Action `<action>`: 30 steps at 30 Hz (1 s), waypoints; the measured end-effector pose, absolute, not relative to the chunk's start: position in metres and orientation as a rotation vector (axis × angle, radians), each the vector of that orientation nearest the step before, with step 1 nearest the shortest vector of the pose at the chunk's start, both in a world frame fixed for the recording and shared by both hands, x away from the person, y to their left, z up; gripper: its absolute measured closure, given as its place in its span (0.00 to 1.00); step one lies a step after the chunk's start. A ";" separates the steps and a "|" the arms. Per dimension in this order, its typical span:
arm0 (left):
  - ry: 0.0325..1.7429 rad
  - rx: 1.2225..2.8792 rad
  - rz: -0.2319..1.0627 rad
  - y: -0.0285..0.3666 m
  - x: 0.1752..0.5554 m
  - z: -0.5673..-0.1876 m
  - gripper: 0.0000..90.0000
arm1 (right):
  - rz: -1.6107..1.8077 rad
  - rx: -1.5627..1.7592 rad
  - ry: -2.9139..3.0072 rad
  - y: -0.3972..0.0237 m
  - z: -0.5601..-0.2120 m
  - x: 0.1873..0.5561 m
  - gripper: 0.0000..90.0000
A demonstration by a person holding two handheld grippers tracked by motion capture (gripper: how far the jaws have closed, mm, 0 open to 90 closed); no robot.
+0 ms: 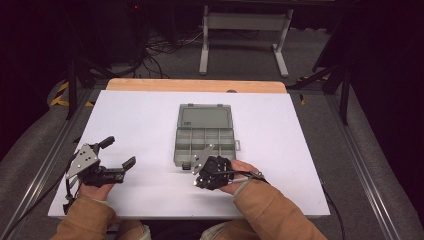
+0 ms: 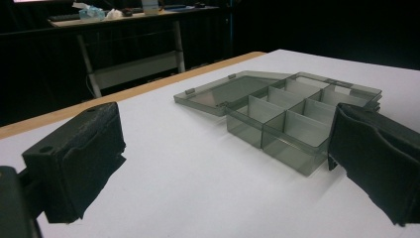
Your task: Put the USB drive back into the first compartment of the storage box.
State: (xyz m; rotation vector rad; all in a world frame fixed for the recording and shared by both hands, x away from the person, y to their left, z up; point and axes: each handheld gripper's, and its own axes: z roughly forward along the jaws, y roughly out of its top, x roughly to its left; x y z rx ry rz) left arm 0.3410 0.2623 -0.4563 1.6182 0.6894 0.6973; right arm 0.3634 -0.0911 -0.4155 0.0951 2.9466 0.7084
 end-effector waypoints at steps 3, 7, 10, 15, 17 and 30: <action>0.688 1.610 0.691 0.263 0.341 -0.456 0.02 | 0.741 0.100 2.936 -0.092 -0.411 0.366 0.88; 0.687 1.608 0.690 0.264 0.341 -0.456 0.02 | 0.788 0.112 2.917 -0.094 -0.404 0.370 0.88; 0.688 1.607 0.688 0.264 0.341 -0.456 0.02 | 0.809 0.124 2.906 -0.094 -0.401 0.372 0.88; 0.693 1.603 0.688 0.264 0.341 -0.457 0.02 | 0.845 0.141 2.882 -0.094 -0.395 0.377 0.88; 0.694 1.602 0.688 0.264 0.341 -0.457 0.02 | 0.884 0.168 2.854 -0.094 -0.388 0.382 0.88; 0.694 1.602 0.690 0.264 0.341 -0.457 0.02 | 0.999 0.257 2.769 -0.097 -0.377 0.400 0.88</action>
